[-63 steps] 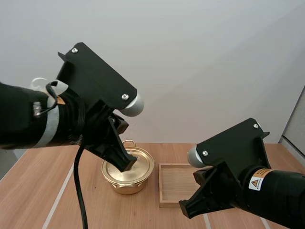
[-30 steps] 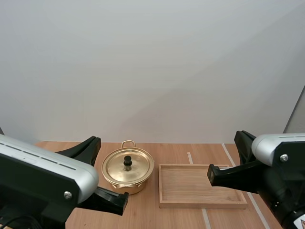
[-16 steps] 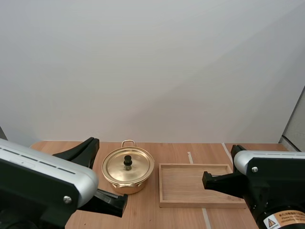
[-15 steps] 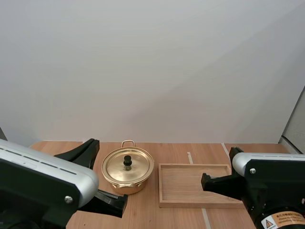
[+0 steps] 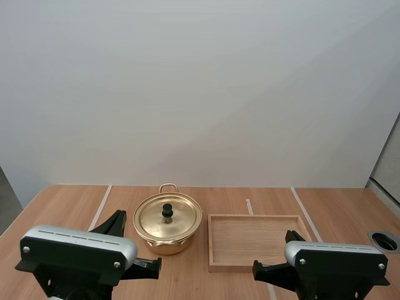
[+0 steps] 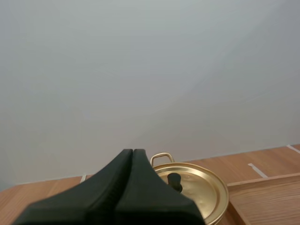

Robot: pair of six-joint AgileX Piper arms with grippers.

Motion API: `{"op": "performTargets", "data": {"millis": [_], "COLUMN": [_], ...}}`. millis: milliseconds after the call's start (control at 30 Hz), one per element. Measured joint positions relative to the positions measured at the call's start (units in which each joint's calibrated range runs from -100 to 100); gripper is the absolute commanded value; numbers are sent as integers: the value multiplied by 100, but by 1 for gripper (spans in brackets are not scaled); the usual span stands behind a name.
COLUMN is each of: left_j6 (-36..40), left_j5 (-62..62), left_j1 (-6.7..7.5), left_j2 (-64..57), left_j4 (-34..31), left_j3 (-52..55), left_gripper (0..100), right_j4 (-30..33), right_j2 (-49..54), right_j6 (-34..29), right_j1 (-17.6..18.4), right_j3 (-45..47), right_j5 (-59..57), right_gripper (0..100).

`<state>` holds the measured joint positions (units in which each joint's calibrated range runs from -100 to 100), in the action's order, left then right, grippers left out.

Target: Open the lid, put the grape in the pot, and close it

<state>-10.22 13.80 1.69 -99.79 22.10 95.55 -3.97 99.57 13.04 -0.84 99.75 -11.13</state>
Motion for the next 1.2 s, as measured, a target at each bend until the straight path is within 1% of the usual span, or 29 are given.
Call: {"op": "performTargets", "data": {"millis": [67, 167, 333, 433, 467, 533, 633, 700, 767, 867, 1000, 1200], "left_j6": [0, 0, 0, 0, 68, 255, 679, 1033, 1388, 1759, 1961, 2012], "left_j5": [-616, -653, 145, 416, 739, 975, 1122, 1309, 1459, 1592, 1682, 1739], "left_j1": [0, 0, 0, 0, 0, 0, -42, -75, -91, -90, -90, -90], "left_j2": [0, 0, 0, 0, 0, 0, 0, 0, 0, 0, 0, 0], "left_j4": [0, -52, -291, -395, -491, -578, -768, -1004, -1273, -1469, -1510, -1537], "left_j3": [365, 414, 426, 426, 426, 426, 430, 430, 430, 430, 430, 430], "left_gripper": [0, 0, 0, 0, 0, 0, 0, 0, 0, 0, 0, 0], "right_j4": [108, 230, 320, 331, 331, 331, 342, 342, 342, 353, 353, 353], "right_j2": [12, 12, 12, 12, 12, 12, 12, 12, 12, 12, 12, 12], "right_j6": [0, 0, 0, 0, 0, 0, 0, 0, 0, 0, 0, 0], "right_j1": [0, 0, 0, -6, -15, -27, -54, -69, -69, -69, -69, -92], "right_j3": [11, 25, 25, 25, 25, 25, 25, 25, 25, 25, 25, 25], "right_j5": [0, -21, -636, -1008, -1200, -1406, -1626, -1758, -1860, -1904, -1934, -2015], "right_gripper": [0, 0, 0, 0, 0, 0, 0, 0, 0, 0, 0, 0]}}
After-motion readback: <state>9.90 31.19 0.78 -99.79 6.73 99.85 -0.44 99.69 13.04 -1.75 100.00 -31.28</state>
